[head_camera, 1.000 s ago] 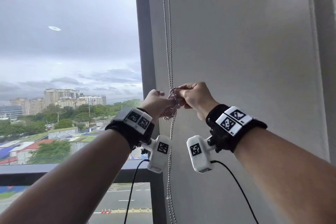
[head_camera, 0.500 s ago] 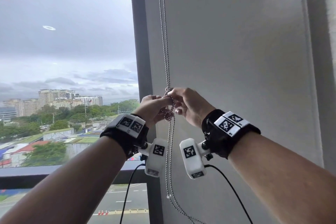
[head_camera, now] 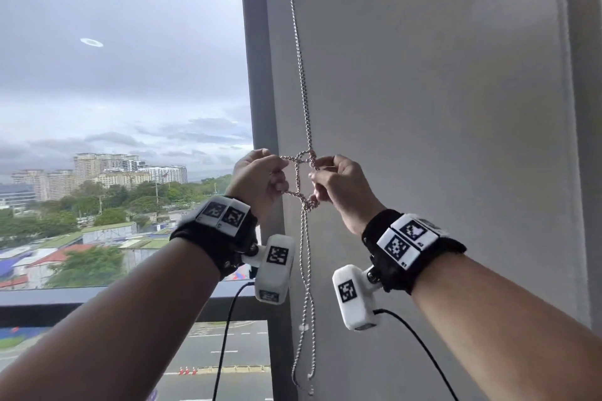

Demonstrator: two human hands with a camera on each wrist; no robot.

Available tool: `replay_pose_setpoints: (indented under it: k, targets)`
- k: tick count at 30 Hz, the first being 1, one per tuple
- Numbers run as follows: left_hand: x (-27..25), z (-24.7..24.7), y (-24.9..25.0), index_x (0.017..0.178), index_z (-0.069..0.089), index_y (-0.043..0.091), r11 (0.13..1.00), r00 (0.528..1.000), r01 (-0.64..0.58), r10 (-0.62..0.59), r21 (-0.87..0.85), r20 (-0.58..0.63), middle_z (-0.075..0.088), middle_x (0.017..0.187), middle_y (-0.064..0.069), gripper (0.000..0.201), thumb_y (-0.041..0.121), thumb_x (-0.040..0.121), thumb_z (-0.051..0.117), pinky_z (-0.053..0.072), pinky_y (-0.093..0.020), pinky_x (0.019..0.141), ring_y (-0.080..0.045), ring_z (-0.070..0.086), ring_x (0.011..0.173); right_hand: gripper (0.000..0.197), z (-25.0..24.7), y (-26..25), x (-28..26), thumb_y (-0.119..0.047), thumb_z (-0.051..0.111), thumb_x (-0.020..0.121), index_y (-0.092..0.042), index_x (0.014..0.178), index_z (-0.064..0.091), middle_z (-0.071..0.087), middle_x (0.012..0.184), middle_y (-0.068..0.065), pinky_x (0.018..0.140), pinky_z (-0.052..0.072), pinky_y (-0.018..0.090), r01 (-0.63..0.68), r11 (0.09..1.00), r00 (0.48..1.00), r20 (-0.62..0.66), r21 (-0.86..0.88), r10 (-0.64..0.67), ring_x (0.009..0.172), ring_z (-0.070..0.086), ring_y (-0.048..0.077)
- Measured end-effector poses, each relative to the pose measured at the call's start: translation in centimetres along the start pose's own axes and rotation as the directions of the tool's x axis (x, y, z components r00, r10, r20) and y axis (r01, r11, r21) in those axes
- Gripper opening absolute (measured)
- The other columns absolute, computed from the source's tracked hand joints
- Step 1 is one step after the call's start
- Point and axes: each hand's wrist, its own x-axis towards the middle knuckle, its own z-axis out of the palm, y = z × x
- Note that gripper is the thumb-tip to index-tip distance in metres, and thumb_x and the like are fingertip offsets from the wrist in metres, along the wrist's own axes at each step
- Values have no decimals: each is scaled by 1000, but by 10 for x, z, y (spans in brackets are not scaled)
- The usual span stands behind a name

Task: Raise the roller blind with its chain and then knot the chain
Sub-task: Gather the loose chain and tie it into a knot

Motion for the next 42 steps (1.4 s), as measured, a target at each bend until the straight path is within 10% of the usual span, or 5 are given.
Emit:
replay_pose_setpoints:
  k: [10, 17, 25, 31, 42]
  targets:
    - [-9, -20, 21, 67, 60, 7, 526, 986, -73, -88, 847, 140, 52, 54, -2, 22, 22, 78, 70, 36, -22, 39, -11, 40, 42, 16, -9, 6, 8, 3, 60, 83, -8, 73, 66, 55, 56, 2, 44, 36, 15, 2, 1000, 999, -50, -15, -3, 46, 46, 10]
    - [-10, -35, 6, 75, 54, 9, 990, 983, 106, -118, 89, 142, 35, 56, -3, 12, 11, 84, 62, 58, -39, 71, -19, 57, 50, 17, -13, 17, 11, 0, 61, 84, -11, 72, 66, 55, 57, 0, 41, 34, 16, -48, 998, 995, -90, -28, 45, 48, 48, 11]
    - [-5, -60, -16, 41, 47, 14, 555, 989, -117, -9, 824, 146, 37, 40, 0, 43, 16, 76, 72, 29, -19, 36, -9, 29, 28, 14, -17, 16, 14, 1, 60, 84, -8, 75, 66, 53, 58, 3, 37, 33, 13, -50, 998, 993, -112, -42, 45, 43, 46, 6]
    - [-7, -69, -21, 51, 34, 18, 956, 972, 230, -234, 182, 0, 30, 45, -2, 48, 38, 80, 67, 56, -34, 51, -18, 46, 38, 15, -21, 21, 14, 2, 59, 83, -8, 76, 68, 54, 59, 2, 38, 33, 12, -77, 997, 986, -152, -32, 71, 48, 46, 10]
    - [-9, -81, -27, 52, 45, 19, 802, 969, 240, -229, 547, -91, 42, 46, 0, 38, 34, 73, 73, 44, -27, 55, -16, 39, 41, 26, -31, 26, 14, 1, 58, 81, -12, 59, 55, 49, 55, 4, 42, 34, 20, -111, 994, 978, -180, -21, 105, 42, 42, 12]
